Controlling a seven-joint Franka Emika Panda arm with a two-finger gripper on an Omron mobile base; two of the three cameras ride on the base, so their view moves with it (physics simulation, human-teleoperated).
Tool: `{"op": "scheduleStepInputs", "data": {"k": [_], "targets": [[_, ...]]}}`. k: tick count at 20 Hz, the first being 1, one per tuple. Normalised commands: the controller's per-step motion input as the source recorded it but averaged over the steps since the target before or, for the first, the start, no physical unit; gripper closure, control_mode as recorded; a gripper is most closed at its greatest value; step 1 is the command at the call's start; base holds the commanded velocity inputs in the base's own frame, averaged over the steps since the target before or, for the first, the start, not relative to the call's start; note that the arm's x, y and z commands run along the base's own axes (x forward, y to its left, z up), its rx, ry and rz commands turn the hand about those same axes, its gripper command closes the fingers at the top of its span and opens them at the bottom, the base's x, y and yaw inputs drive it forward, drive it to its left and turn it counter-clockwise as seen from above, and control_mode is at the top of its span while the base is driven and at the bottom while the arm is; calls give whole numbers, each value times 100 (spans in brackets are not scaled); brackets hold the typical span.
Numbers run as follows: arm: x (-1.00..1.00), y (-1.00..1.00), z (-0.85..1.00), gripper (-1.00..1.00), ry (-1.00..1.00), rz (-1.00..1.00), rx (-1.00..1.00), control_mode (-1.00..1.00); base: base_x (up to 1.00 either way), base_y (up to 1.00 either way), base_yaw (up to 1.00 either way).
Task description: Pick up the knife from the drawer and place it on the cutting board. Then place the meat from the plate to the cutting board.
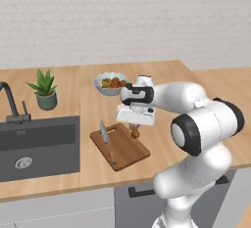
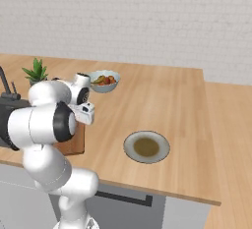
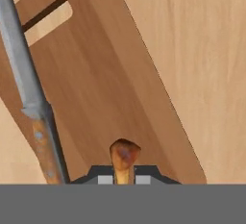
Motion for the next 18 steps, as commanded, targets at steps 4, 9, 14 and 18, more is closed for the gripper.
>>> {"op": "scheduleStepInputs", "data": {"k": [4,9,14,18], "targets": [[9,41,-49,100,0,-1,-11,-100,0,0,0],[1,10,-59,100,0,0,0,-100,0,0,0],[0,4,-53,100,0,0,0,-100,0,0,0],[-1,24,-31,-100,0,0,0,-100,0,0,0]]}}
